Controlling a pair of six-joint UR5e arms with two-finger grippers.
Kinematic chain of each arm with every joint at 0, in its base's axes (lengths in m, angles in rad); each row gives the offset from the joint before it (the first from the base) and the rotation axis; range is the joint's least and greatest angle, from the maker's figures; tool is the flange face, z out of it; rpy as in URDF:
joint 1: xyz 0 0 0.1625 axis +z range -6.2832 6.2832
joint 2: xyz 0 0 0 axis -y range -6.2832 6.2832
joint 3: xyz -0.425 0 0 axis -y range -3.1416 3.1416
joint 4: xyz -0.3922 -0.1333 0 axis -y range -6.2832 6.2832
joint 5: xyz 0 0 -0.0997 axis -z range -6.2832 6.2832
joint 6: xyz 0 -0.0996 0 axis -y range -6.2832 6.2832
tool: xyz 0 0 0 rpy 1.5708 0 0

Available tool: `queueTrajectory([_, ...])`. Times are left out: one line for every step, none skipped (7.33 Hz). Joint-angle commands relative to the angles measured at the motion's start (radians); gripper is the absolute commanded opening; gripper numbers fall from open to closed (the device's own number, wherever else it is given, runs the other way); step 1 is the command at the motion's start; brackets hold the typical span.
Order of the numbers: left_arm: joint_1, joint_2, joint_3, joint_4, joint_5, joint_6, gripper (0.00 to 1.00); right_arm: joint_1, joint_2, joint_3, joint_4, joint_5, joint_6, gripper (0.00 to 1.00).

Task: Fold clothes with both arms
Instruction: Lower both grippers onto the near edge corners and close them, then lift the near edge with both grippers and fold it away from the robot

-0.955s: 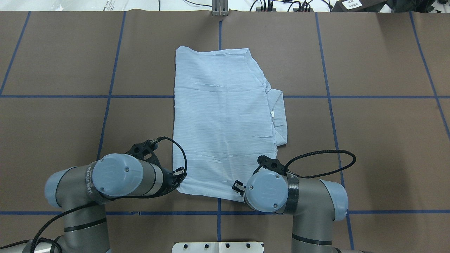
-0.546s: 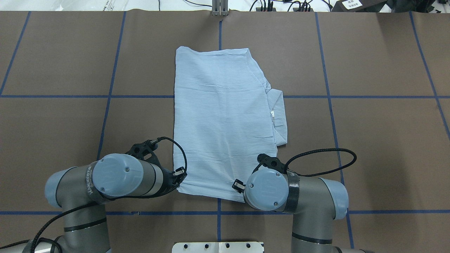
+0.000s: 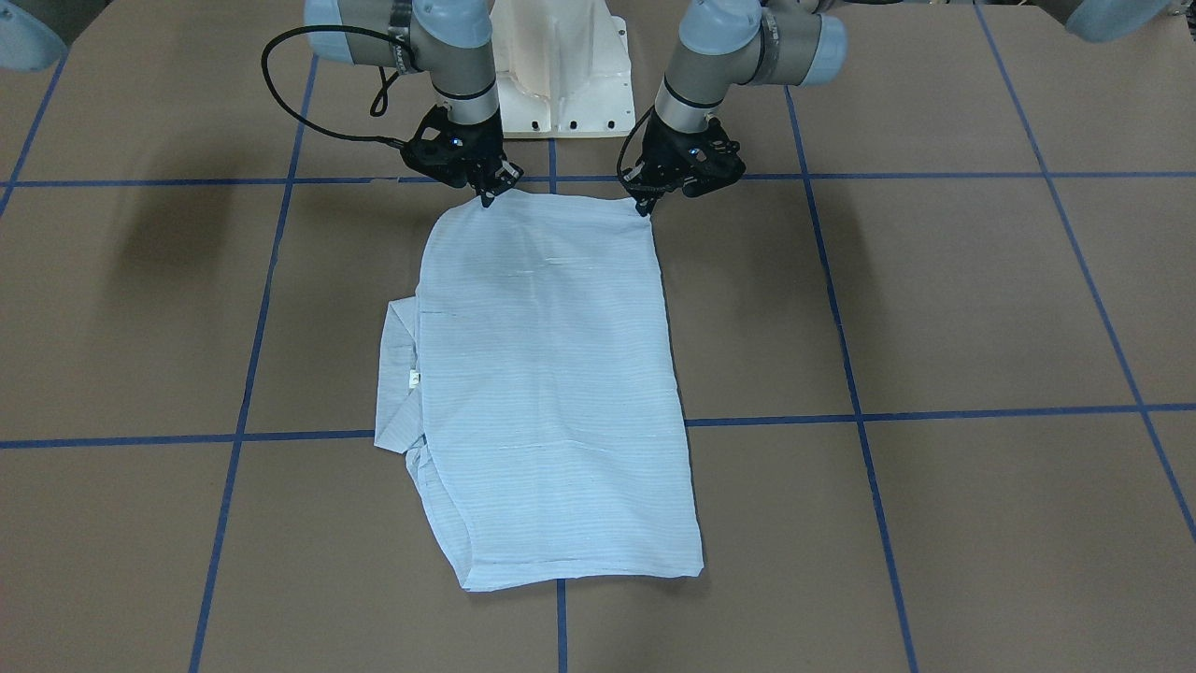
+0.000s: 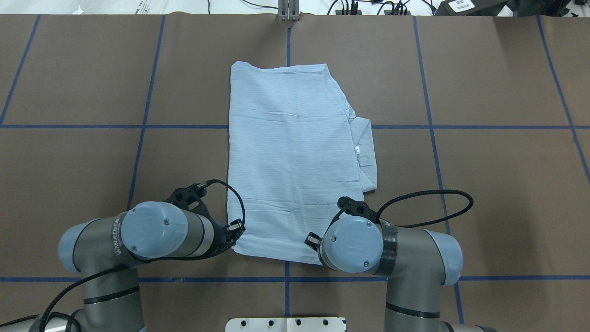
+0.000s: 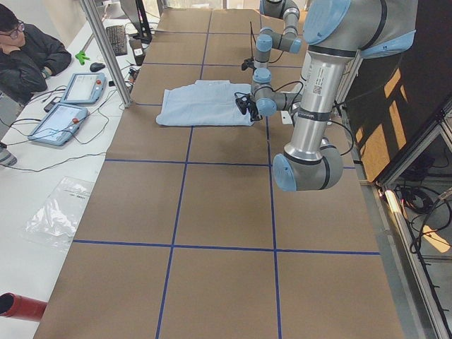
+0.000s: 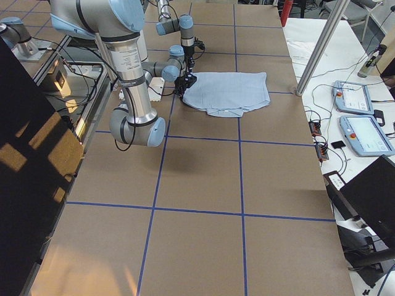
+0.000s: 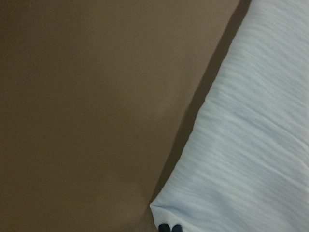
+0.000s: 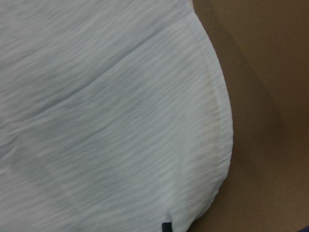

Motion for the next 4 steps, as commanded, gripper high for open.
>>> queueTrajectory([-0.003,0.001,-0.037,0.000,-0.001,0.000,0.00,0.015,-0.005,0.075,-0.041,0.002,0.002,0.00])
queueTrajectory([-0.006,0.014,-0.086,0.036,-0.003,0.003,0.00,0.017,-0.013,0.095,-0.044,0.004,0.002,0.00])
queueTrajectory([-0.004,0.015,-0.158,0.114,-0.004,0.006,0.00,0.021,-0.017,0.122,-0.044,0.005,0.002,0.00])
queueTrajectory([0.000,0.014,-0.231,0.189,-0.006,0.008,0.00,0.023,-0.034,0.168,-0.045,0.007,0.002,0.00])
